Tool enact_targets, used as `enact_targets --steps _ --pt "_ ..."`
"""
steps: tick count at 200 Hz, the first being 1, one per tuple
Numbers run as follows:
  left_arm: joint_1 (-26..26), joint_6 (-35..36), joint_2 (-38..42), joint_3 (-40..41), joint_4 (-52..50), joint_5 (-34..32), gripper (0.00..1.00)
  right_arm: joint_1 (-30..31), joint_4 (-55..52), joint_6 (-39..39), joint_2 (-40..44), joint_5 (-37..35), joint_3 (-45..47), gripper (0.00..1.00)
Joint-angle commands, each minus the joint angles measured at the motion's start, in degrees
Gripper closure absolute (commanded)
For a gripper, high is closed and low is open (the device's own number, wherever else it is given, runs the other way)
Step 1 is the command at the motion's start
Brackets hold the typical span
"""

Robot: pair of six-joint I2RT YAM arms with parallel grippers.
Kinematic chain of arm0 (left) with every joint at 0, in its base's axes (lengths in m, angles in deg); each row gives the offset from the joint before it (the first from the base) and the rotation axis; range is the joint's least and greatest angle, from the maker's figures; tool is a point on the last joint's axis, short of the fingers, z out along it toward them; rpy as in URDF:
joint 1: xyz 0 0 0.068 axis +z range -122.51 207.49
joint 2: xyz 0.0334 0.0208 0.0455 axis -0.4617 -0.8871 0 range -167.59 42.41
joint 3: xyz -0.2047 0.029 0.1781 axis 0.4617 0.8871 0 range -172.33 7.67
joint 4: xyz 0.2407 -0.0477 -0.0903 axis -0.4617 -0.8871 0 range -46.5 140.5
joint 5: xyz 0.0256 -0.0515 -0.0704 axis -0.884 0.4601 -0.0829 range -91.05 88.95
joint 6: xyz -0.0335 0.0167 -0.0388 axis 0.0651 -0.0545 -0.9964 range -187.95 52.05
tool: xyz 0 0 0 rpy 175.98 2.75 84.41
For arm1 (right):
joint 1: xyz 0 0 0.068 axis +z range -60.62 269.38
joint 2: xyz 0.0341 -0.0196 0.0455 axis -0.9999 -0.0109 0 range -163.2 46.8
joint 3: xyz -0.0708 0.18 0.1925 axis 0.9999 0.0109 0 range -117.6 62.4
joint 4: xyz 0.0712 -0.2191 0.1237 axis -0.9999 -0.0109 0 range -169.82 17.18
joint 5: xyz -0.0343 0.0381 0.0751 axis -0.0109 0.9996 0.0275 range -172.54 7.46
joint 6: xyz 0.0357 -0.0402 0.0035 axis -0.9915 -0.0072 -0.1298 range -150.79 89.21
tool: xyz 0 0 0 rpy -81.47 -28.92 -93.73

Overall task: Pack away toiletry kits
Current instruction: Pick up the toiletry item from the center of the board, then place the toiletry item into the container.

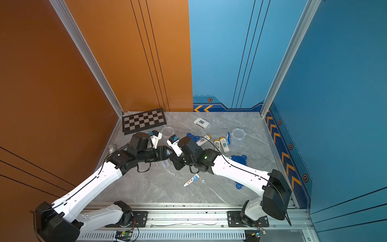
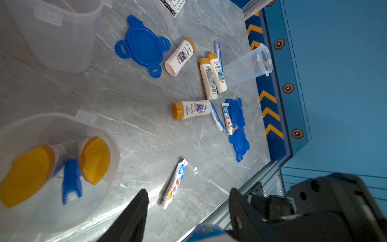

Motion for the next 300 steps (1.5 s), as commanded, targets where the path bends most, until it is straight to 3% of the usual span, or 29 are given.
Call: enact_targets --steps 1,20,40,67,90,105,159,229,300 --pt "-0.1 -1.1 1.4 1.8 1.3 0.9 0.65 0.3 0.5 0.2 -0.8 0.9 -1.3 0.96" --pt "0.6 -1.1 2.9 2.6 1.3 0.0 0.83 0.3 0.4 0.0 -0.8 0.4 -1.0 0.90" --pt "2.2 0.7 4.3 2.2 -0.7 -2.6 1.00 0.2 -0.1 -0.7 -0.7 -1.7 -0.6 0.68" --pt "3.0 7.2 4.3 -1.4 -4.1 -11.1 1.00 -0.3 -2.8 -1.6 0.1 -6.7 -0.1 0.36" --pt "2.9 11.3 2.8 -3.6 -4.1 -21.9 1.00 -1.9 -7.0 -2.9 0.5 -11.0 0.3 0.26" --pt "3.0 13.3 0.9 -4.3 -3.2 -27.0 1.00 -3.2 -10.3 -3.7 0.7 -14.0 0.2 0.23" --pt "-0.8 18.4 -7.0 -7.0 0.7 -36.0 1.00 -6.6 -14.5 -5.6 3.9 -17.7 2.1 0.16" --pt "-3.9 21.2 -8.6 -5.1 4.3 -41.8 1.00 -7.5 -17.8 -6.9 4.8 -20.7 2.9 0.13" --pt "-5.6 22.6 -8.8 -1.2 5.8 -42.3 1.00 -9.1 -18.9 -7.5 4.0 -21.8 1.5 0.14"
